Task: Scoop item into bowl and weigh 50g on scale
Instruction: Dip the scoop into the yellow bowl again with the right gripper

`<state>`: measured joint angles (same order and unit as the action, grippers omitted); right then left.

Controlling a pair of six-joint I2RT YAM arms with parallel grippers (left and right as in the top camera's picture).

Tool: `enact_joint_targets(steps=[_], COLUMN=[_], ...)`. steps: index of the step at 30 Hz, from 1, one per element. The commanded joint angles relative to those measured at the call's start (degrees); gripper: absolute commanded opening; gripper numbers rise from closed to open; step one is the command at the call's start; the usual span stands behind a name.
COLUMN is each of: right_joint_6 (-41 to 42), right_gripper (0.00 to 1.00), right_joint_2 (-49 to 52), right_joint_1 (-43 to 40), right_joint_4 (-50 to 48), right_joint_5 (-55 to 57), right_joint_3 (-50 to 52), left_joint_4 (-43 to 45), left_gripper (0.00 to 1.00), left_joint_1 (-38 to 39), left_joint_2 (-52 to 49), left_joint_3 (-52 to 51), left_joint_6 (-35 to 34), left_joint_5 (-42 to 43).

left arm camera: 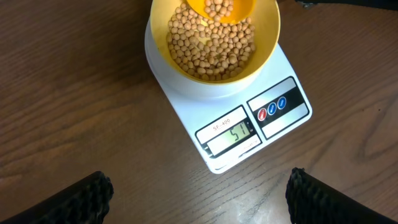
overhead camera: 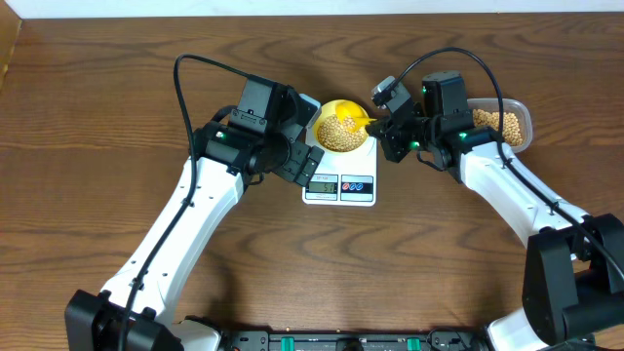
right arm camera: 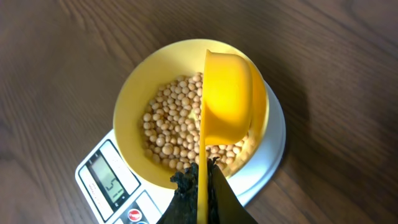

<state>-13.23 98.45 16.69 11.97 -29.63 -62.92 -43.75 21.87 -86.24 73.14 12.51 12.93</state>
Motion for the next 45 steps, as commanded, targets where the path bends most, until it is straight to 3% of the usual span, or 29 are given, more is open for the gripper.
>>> enact_joint_targets(steps=[1,34,45], right_joint_6=[-1.2,-3.0,3.5], right_gripper=[0.01,0.01,0.01], right_joint_2=[1.1,2.3,2.3], right_joint_1=[0.3,3.3,3.0], right_joint_4=[0.3,4.1,4.1], right_joint_5=[1.0,-8.5,-8.9], right_joint_3=[-0.1,-0.1,-0.1], left_joint_4=[-0.3,-0.3,-0.3], left_gripper=[0.91,0.91,0.91], left_joint_1=[0.1,0.1,0.1], left_joint_2=[0.7,0.7,0.7], left_joint_3=[0.2,0.2,0.2], left_joint_6=[1.0,1.0,1.0], left_joint_5=[-0.6,-0.6,-0.6])
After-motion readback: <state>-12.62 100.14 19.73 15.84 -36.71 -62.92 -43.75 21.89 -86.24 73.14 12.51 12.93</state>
